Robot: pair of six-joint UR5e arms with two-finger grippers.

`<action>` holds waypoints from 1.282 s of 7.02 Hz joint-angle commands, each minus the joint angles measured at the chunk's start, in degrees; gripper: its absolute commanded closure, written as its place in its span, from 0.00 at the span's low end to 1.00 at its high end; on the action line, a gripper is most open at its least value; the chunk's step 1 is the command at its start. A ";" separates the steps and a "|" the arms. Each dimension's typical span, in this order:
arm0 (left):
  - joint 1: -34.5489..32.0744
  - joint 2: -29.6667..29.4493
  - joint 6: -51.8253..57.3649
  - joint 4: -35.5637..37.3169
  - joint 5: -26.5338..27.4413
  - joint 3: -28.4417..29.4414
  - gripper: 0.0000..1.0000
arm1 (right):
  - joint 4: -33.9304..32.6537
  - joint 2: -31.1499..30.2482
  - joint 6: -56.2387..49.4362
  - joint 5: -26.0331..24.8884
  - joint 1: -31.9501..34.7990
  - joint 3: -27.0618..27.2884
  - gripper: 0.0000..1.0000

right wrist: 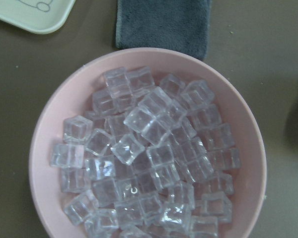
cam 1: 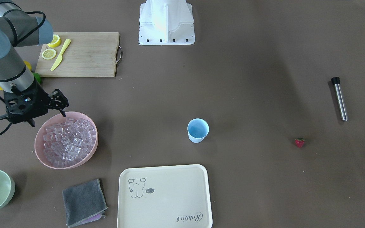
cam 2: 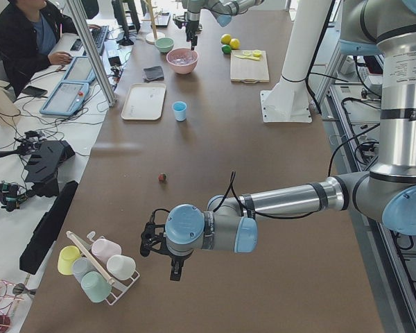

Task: Mash ice and strawberries in cup
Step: 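Move the right gripper over the pink bowl of ice cubes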

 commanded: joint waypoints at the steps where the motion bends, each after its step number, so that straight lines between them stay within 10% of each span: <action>1: -0.09 -0.13 -0.03 -0.03 -0.01 -0.09 0.01 | 0.09 1.39 -4.75 -0.68 -1.14 -1.96 0.05; 9: -1.23 0.13 0.33 -0.03 -0.44 -0.09 0.01 | -9.73 6.39 -19.47 -8.41 -1.93 -8.73 0.26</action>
